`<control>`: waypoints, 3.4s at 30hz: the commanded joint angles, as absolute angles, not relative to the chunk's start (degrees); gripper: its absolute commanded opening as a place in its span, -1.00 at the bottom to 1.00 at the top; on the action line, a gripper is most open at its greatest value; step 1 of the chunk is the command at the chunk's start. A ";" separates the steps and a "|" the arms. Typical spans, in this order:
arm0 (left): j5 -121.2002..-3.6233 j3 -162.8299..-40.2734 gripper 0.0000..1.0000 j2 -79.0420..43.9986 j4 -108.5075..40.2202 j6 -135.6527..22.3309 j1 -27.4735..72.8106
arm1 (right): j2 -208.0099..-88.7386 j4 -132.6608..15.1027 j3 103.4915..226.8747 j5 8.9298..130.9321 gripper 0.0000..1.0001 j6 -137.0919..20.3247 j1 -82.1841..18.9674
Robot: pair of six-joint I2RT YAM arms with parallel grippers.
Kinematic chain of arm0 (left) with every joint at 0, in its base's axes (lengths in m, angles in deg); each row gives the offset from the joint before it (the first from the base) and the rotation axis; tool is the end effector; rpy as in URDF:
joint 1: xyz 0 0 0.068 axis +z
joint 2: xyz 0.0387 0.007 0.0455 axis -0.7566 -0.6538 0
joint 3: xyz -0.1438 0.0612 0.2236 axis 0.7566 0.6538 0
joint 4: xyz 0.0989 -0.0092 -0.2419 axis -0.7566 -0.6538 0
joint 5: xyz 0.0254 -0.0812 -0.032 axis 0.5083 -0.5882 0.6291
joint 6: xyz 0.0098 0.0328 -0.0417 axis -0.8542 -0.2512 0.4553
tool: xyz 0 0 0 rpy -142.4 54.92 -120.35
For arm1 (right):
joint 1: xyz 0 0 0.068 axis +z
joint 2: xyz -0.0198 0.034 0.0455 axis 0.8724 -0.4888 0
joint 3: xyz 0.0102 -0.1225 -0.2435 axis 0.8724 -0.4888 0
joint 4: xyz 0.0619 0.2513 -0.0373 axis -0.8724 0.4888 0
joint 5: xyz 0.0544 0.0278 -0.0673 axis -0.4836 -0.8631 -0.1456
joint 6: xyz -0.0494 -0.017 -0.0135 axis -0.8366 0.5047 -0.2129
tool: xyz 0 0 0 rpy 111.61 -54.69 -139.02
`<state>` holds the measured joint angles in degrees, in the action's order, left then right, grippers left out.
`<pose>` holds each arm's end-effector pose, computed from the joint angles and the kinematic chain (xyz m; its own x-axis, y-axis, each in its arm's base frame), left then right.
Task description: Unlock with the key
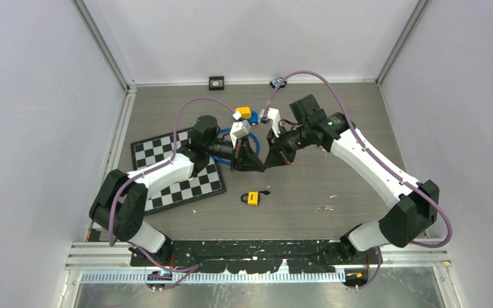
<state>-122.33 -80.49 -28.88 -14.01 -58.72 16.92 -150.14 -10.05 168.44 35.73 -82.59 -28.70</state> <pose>0.2564 -0.2008 0.2627 -0.3527 0.1499 -0.9237 0.9163 -0.1447 -0.3734 0.2381 0.1771 0.3377 -0.4293 -0.5312 -0.7304 -0.9028 0.2736 0.3317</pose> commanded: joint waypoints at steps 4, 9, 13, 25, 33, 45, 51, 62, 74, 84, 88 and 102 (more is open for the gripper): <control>-123.72 -78.91 -1.00 -28.20 -10.23 -58.48 16.63 | -146.86 -12.65 168.79 36.97 -0.99 -82.07 -28.81; -122.93 -78.25 -1.00 -26.69 -10.68 -58.86 16.65 | -146.21 -12.31 167.84 39.74 -0.99 -83.50 -28.83; -121.89 -78.74 -1.00 -25.68 -13.20 -60.44 16.67 | -146.63 -10.10 168.26 41.44 -0.99 -85.63 -28.83; -119.06 -79.63 -1.00 -24.19 -21.86 -69.60 16.57 | -148.58 -7.38 170.08 42.77 -0.99 -86.86 -28.81; -119.50 -79.61 -0.53 -24.34 -21.71 -69.30 16.49 | -148.21 -11.19 168.89 42.97 -0.99 -82.59 -28.81; -114.58 -79.65 0.07 -26.75 -17.00 -65.43 14.82 | -147.79 -15.58 168.12 40.85 -0.99 -77.45 -28.83; -114.25 -79.93 -0.51 -27.04 -16.82 -65.58 14.78 | -147.82 -15.77 167.78 41.34 -0.99 -77.42 -28.79; -113.66 -80.09 -0.62 -26.22 -17.26 -66.22 14.78 | -147.93 -15.68 167.09 41.45 -0.99 -77.68 -28.83; -114.14 -80.49 -1.00 -25.17 -19.80 -67.96 14.83 | -148.19 -15.49 166.72 44.64 -0.95 -77.80 -28.86; -112.93 -80.89 -1.00 -23.11 -26.42 -73.97 14.80 | -147.64 -14.07 167.48 47.31 -0.38 -78.12 -28.85; -112.01 -80.89 -1.00 -22.58 -28.50 -75.92 14.80 | -147.61 -13.94 168.08 46.62 -0.13 -77.49 -28.83; -106.31 -81.75 -1.00 -21.41 -33.87 -81.24 14.02 | -154.24 -12.98 171.12 35.92 -0.08 -75.39 -28.85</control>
<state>-108.34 -79.40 -23.92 -32.98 -78.81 14.43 -153.11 -13.44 168.29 40.86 -76.42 -28.62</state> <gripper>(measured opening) 0.022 0.470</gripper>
